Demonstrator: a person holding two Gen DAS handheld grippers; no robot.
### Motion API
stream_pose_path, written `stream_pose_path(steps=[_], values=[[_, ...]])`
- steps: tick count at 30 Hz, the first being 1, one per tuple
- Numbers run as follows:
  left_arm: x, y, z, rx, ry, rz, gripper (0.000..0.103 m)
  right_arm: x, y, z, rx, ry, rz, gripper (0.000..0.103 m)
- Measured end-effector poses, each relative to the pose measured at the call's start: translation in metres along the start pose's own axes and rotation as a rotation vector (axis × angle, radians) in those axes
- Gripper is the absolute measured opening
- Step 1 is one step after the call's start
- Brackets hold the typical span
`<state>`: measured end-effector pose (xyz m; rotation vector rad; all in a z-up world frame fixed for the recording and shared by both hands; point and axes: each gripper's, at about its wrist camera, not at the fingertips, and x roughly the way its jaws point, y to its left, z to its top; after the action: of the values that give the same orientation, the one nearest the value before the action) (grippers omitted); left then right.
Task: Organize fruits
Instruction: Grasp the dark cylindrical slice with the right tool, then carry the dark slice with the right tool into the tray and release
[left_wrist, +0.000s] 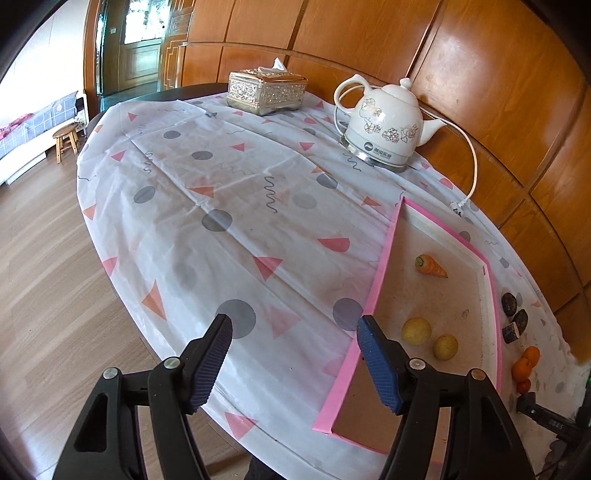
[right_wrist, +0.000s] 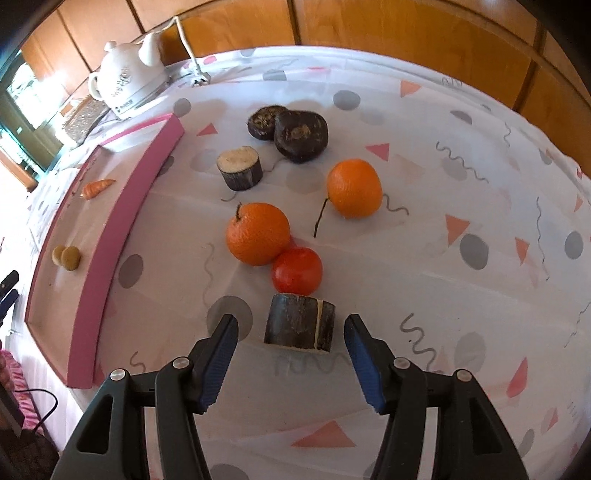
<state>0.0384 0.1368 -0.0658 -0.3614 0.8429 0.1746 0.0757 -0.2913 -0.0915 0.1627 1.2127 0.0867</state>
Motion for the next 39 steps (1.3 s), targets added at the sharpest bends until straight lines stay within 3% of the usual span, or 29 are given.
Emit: stream_pose_path(steps=[2, 3, 10, 13, 23, 29, 35, 39], values=[[0.001, 0.0, -0.001, 0.0, 0.003, 0.003, 0.071, 0.005, 0.002, -0.002, -0.008, 0.007, -0.014, 0.037], [0.002, 0.0, -0.001, 0.0, 0.005, 0.006, 0.071, 0.005, 0.003, -0.003, -0.022, -0.003, -0.034, 0.035], [0.002, 0.0, -0.003, 0.0, -0.007, 0.026, 0.073, -0.011, 0.004, -0.014, -0.025, -0.049, -0.035, 0.035], [0.004, -0.002, -0.004, 0.004, -0.006, 0.025, 0.073, -0.026, 0.018, -0.016, -0.067, -0.085, 0.021, 0.035], [0.002, -0.004, -0.004, 0.015, -0.013, 0.019, 0.074, -0.038, 0.13, -0.006, -0.3, -0.13, 0.22, 0.035], [0.004, -0.003, -0.005, 0.004, 0.001, 0.02, 0.074, -0.028, 0.177, 0.002, -0.36, -0.115, 0.236, 0.035], [0.005, -0.003, -0.006, -0.003, 0.0, 0.02, 0.078, -0.007, 0.195, 0.009, -0.342, -0.098, 0.24, 0.036], [0.006, -0.002, -0.007, -0.005, 0.005, 0.022, 0.078, -0.009, 0.196, 0.009, -0.332, -0.112, 0.249, 0.048]])
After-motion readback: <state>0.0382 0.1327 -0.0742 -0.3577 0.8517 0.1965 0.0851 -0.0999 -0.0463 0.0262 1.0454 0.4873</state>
